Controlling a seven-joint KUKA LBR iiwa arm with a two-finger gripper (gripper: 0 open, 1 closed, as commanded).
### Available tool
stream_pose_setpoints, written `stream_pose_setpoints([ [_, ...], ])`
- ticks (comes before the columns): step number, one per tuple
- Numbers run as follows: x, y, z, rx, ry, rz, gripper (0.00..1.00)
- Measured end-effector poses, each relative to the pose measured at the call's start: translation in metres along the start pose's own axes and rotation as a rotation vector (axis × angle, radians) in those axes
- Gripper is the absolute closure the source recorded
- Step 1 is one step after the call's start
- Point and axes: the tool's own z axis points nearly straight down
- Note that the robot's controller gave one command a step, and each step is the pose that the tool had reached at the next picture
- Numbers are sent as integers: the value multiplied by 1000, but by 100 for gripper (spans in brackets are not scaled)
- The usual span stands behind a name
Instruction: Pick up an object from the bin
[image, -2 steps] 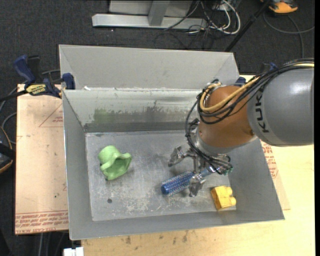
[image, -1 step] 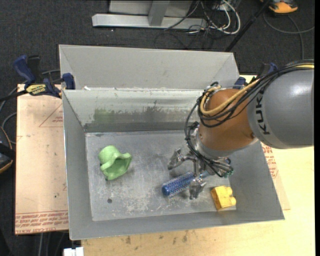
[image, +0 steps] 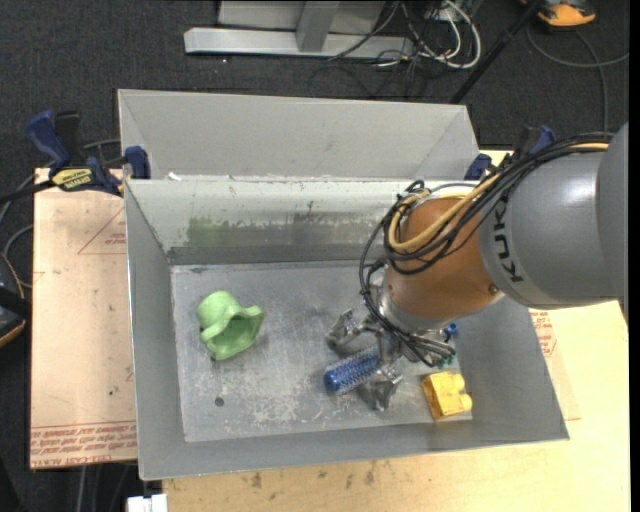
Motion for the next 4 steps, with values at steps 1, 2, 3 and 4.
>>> stream_pose_setpoints([
  [1,-2,-1,-2,-2,5,2,0],
  [2,-4,-1,-5,-2,1,1,100],
  [3,-5,-1,-24,-4,7,2,100],
  [4,-7,0,-61,-4,6,4,100],
])
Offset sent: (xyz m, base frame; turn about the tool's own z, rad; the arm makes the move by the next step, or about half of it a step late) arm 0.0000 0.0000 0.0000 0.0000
